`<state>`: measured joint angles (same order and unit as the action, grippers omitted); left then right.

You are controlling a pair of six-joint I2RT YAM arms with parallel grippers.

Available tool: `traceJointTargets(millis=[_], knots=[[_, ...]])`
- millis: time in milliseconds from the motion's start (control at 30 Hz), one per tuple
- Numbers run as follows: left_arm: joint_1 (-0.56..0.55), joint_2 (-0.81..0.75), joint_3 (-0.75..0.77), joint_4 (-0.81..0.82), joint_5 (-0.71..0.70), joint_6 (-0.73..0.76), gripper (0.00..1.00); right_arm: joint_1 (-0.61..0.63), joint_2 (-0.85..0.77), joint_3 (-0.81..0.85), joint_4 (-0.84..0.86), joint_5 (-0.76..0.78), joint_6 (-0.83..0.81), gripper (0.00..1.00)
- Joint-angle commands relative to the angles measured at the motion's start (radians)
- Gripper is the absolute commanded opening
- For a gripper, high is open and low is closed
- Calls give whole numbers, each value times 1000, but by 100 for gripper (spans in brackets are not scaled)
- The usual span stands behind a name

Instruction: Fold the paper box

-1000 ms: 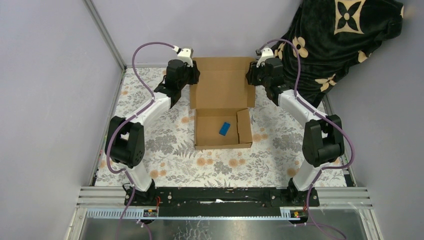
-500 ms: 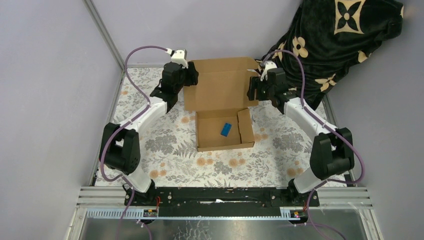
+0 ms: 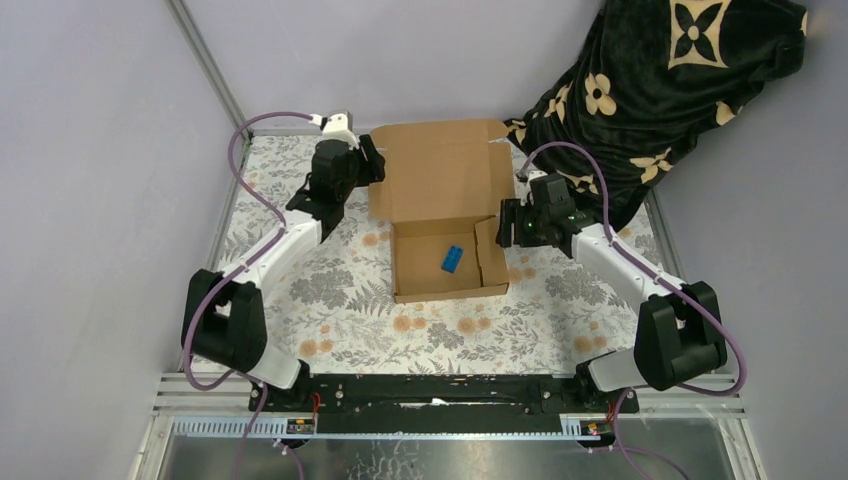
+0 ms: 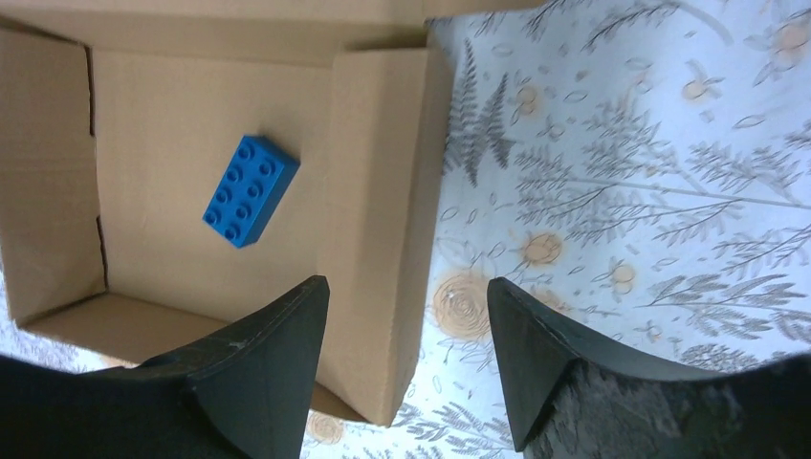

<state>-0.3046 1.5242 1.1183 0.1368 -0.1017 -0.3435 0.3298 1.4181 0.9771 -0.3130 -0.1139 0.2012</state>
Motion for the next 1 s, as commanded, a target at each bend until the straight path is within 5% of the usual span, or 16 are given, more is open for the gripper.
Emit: traceJointTargets(millis=[0,367,633,967], knots=[[-7,-82,-58,-47,-55,-83,65,60,-11,-15,2,20,38,69],[-192,-198,-242,-64,-117,-124,64,182,97,26,-40,282,79,64],[-301,-189,-300,-74,-198,-114,64,194,147,25,7,307,87,63],[-387,-125,-274,-87,-235,-99,62,236,252,74,18,364,75,46]])
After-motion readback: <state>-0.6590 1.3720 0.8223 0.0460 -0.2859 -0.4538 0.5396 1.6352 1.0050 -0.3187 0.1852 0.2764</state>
